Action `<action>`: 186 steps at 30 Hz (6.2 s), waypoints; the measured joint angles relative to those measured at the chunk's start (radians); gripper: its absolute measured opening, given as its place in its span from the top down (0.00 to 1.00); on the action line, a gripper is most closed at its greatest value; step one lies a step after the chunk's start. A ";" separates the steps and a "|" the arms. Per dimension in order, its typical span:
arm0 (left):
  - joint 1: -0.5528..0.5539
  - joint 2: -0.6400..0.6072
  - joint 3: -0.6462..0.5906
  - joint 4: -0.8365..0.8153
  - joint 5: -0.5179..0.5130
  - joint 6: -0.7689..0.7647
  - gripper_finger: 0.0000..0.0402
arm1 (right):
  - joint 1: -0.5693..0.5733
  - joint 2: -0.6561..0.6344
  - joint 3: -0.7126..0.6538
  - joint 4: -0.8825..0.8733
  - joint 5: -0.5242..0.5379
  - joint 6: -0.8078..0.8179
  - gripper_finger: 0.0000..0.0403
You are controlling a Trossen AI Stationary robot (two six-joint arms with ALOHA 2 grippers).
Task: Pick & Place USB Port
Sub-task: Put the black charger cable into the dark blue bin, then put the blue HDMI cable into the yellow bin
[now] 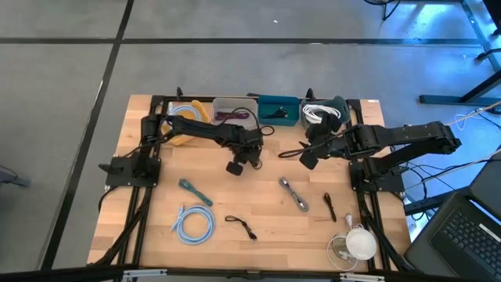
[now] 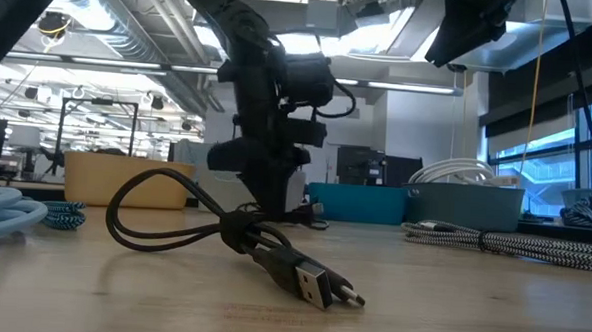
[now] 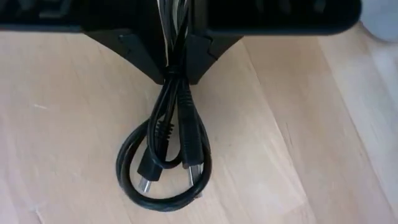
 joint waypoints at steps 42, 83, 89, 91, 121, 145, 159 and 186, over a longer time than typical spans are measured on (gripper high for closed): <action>0.232 -0.163 -0.246 1.637 0.850 -0.760 0.95 | 0.143 0.000 0.000 0.428 0.127 -0.286 0.37; 0.205 -0.163 -0.245 1.664 0.886 -0.797 0.90 | -0.069 0.123 0.000 0.722 -0.181 -0.477 0.91; 0.217 -0.164 -0.244 1.567 0.868 -0.841 0.68 | -0.069 0.122 0.018 0.622 -0.118 -0.481 0.91; 0.228 -0.164 -0.244 1.512 0.880 -0.842 0.60 | -0.069 0.122 0.058 0.526 -0.075 -0.452 0.91; 0.097 -0.921 -0.245 0.197 0.130 -0.344 0.42 | -0.684 0.583 0.438 0.121 -0.470 -0.791 0.91; 0.096 -0.938 -0.245 0.119 0.130 -0.424 0.42 | -0.787 0.969 0.553 0.051 -0.501 -0.849 0.91; 0.096 -0.938 -0.245 0.101 0.130 -0.428 0.42 | -0.788 0.971 0.553 0.057 -0.498 -0.819 0.56; -0.158 -0.950 -0.453 -0.271 0.131 -0.731 0.42 | -0.449 0.603 0.618 -0.020 -0.675 -0.597 0.57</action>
